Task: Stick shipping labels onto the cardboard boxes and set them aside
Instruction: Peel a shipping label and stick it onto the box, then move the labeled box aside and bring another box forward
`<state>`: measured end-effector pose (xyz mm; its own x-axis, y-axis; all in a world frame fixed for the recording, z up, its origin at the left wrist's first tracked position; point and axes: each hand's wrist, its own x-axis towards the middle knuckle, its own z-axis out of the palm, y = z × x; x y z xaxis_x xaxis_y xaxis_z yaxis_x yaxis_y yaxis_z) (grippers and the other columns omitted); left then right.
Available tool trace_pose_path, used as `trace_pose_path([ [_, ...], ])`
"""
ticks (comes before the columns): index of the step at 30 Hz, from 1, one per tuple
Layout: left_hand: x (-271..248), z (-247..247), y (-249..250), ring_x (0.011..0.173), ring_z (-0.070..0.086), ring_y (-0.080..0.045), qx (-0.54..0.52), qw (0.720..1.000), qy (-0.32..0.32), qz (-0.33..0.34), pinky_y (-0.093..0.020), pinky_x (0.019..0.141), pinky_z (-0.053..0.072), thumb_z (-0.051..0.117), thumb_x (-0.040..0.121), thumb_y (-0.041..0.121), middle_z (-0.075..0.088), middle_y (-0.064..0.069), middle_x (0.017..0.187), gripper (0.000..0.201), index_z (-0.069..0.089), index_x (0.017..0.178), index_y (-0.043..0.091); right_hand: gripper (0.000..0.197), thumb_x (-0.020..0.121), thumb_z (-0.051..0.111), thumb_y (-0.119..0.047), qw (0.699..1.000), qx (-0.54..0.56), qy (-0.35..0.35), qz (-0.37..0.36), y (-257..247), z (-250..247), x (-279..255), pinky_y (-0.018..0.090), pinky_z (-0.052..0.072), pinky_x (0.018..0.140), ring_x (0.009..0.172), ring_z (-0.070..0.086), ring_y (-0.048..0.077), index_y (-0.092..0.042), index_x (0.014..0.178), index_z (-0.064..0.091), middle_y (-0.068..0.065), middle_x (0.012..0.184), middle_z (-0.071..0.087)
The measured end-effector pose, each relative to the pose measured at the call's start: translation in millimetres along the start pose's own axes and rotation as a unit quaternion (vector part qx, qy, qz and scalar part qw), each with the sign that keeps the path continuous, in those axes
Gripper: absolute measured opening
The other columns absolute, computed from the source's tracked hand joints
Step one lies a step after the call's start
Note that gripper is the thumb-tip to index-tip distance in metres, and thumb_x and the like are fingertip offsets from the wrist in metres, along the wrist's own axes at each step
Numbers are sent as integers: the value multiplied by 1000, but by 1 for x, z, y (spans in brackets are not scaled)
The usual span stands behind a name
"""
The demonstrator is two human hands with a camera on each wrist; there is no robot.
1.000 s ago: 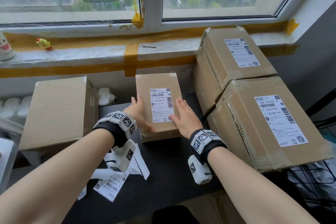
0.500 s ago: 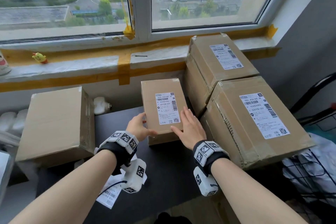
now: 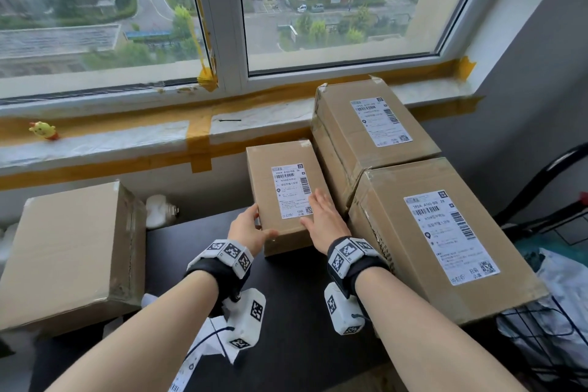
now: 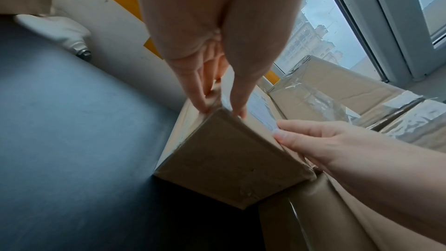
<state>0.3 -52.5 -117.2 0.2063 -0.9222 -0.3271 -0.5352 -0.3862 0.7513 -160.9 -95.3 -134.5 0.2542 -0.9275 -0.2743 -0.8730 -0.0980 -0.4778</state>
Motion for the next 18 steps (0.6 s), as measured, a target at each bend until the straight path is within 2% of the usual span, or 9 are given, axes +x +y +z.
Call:
trace_pose_path([
  [3,3,1,6,114,59,-23,34,999,-5,-10,-35,98,46,73,79,17,57,-5,132,64,44,136,15,63,99,43,-30,1000,-18,-1,-3,4,-6,5,31,3,120,148,1,18,-12,150,12,5,160,3],
  [6,1,-5,9,121,53,-24,158,987,-18,2,-35,98,42,63,87,28,55,-5,133,54,42,135,17,60,98,42,-31,998,-56,-3,-9,3,-9,5,34,9,121,147,7,21,-12,149,17,6,160,7],
  [10,-9,-24,-1,127,43,-25,312,948,-15,55,-40,99,42,45,96,34,48,-7,137,43,40,135,16,45,98,40,-31,994,-101,16,-24,-12,-11,-5,38,31,111,135,34,25,-12,139,37,8,150,32],
  [12,-15,-38,-11,126,42,-26,370,926,1,77,-41,97,43,41,96,34,49,-6,134,40,45,131,14,40,98,38,-30,990,-128,30,-46,-25,-9,-11,37,37,105,128,41,25,-13,134,43,6,142,41],
  [14,-21,-54,-24,124,43,-26,409,908,18,89,-40,97,44,39,97,34,51,-6,130,38,48,127,13,36,98,38,-31,984,-161,40,-69,-41,-5,-18,36,37,100,123,45,25,-13,128,47,6,134,47],
  [18,-40,-91,-50,120,47,-27,451,887,42,87,-40,93,44,36,97,30,54,-8,124,33,53,119,12,34,99,37,-33,975,-194,40,-103,-82,4,-30,39,37,98,117,50,28,-11,121,52,8,125,54],
])
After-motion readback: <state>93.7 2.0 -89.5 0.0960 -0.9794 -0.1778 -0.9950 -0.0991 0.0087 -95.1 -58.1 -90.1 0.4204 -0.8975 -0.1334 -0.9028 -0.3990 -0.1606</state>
